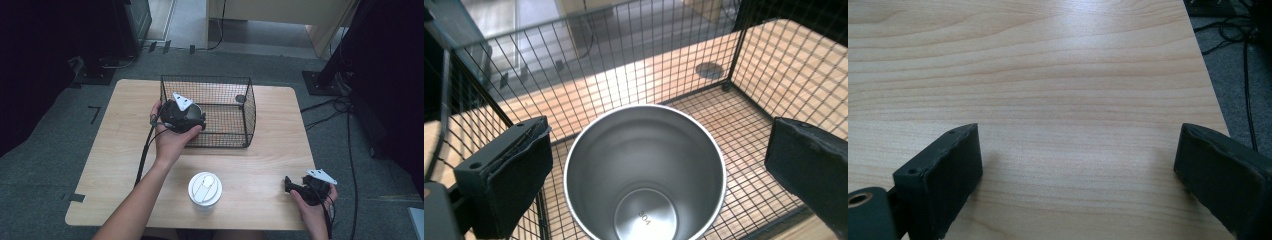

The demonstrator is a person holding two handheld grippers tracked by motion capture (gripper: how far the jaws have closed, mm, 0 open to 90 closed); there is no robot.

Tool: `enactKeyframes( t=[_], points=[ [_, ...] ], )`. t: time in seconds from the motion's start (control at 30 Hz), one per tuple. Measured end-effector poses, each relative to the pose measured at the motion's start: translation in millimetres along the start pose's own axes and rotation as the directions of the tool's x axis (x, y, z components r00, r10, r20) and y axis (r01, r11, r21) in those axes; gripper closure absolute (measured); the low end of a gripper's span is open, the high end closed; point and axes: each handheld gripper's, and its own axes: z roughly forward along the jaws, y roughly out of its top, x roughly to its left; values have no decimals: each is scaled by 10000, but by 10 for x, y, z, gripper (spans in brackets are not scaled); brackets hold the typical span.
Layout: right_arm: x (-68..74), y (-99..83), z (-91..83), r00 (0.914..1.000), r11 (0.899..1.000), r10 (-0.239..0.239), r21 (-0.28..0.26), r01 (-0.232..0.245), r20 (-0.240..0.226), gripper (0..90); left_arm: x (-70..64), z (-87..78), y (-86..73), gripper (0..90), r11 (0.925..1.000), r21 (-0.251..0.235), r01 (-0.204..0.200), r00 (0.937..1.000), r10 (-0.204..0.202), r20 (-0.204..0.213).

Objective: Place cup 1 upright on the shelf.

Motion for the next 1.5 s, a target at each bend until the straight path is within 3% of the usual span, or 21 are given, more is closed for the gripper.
enactKeyframes(
  t=[0.6, 1.13, 1.5],
  points=[
    [1, 0, 0, 10000, 10000, 15, 0, -15, 3, 51, 146, -442, -148, 0, 9966, -822, 7, 9999, 5, 142],
    [1, 0, 0, 10000, 10000, 15, -1, -15, 2, 51, 323, -677, -489, 0, 9962, -870, 108, 9999, -111, -40],
    [1, 0, 0, 10000, 10000, 3, 2, -3, 4, 51, 430, -748, -728, 0, 9956, -806, 486, 9987, -498, -127]
  ],
)
